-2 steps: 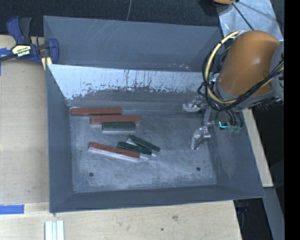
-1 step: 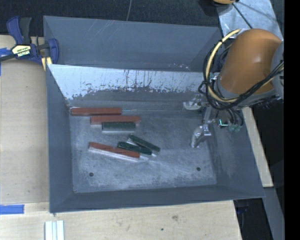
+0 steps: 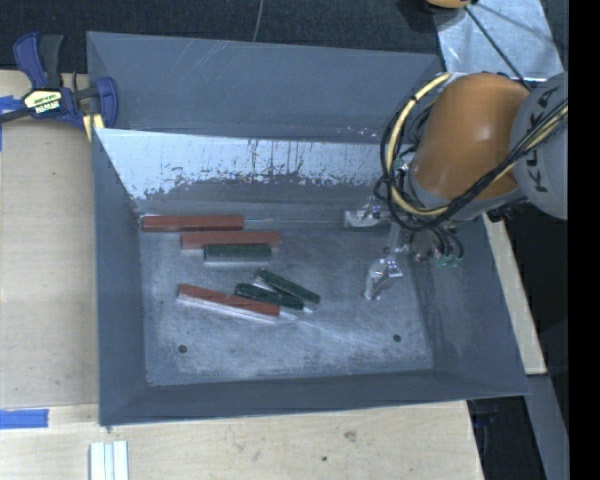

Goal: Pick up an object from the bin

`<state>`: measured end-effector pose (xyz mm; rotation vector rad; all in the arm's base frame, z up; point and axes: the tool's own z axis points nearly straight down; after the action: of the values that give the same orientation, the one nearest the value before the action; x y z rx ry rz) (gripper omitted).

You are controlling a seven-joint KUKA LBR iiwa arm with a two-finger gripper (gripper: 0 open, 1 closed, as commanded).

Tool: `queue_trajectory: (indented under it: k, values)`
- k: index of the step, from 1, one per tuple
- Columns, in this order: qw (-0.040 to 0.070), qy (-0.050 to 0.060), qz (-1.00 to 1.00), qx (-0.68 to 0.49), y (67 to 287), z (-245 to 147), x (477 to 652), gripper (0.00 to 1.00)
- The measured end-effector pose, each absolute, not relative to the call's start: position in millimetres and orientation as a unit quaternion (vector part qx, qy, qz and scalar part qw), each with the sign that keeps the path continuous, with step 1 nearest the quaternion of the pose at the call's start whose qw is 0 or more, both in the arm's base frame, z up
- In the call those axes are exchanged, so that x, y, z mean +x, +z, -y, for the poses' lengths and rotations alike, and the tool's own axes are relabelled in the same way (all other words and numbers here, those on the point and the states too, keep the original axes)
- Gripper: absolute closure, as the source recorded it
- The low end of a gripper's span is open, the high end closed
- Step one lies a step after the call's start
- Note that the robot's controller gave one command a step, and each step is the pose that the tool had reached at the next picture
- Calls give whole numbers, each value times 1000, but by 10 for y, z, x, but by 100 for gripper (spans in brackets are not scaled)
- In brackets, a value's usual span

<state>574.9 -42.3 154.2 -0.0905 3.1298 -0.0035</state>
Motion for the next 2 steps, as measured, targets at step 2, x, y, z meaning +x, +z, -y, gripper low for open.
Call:
queue_trajectory:
  k: [2]
  values:
    - [10,0,-1000,-12,794,-61,5463,100]
